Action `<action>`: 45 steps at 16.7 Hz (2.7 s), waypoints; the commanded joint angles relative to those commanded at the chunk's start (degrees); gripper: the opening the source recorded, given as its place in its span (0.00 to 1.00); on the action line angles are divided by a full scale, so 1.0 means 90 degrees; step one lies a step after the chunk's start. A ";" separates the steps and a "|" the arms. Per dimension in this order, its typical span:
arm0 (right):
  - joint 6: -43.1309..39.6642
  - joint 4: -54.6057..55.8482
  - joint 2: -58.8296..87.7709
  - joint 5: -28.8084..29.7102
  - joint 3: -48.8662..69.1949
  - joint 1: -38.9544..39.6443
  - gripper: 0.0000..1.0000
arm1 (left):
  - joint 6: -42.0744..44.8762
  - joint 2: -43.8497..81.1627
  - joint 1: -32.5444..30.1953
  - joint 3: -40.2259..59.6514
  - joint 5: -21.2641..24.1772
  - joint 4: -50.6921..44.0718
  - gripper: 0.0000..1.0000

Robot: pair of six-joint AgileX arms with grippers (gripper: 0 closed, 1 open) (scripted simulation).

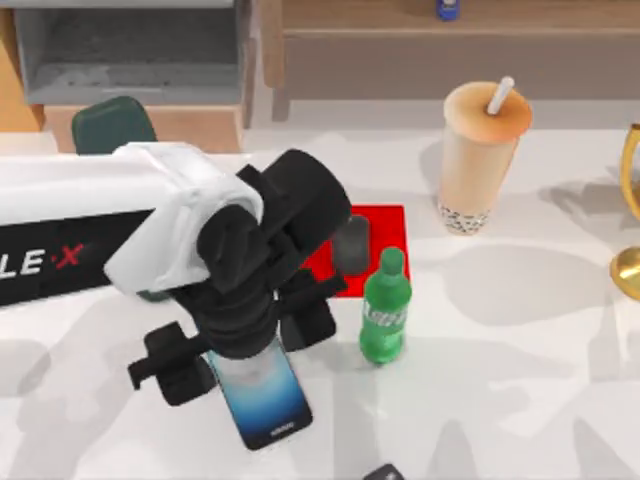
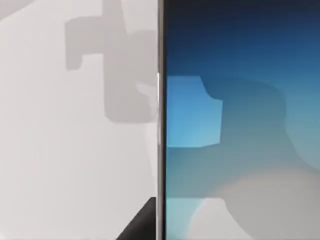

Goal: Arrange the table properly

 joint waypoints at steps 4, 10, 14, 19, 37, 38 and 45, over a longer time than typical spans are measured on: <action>0.0000 0.0000 0.0000 0.0000 0.0000 0.0000 1.00 | 0.0461 -0.0720 -0.0138 0.0037 -0.1618 0.0627 0.00; 0.0000 0.0000 0.0000 0.0000 0.0000 0.0000 1.00 | 0.1302 -0.1018 -0.0017 -0.0047 -0.4499 0.1410 0.00; 0.0000 0.0000 0.0000 0.0000 0.0000 0.0000 1.00 | 0.1734 -0.0898 0.0249 0.0027 -0.5525 0.1796 0.00; 0.0000 0.0000 0.0000 0.0000 0.0000 0.0000 1.00 | 0.1796 -0.0905 0.0274 0.0028 -0.5617 0.1837 0.00; 0.0000 0.0000 0.0000 0.0000 0.0000 0.0000 1.00 | 0.2989 -0.0463 0.1146 -0.0299 -0.5106 0.3585 0.00; 0.0000 0.0000 0.0000 0.0000 0.0000 0.0000 1.00 | 0.2989 -0.0463 0.1146 -0.0299 -0.5106 0.3585 0.08; 0.0000 0.0000 0.0000 0.0000 0.0000 0.0000 1.00 | 0.2989 -0.0463 0.1146 -0.0299 -0.5106 0.3585 0.60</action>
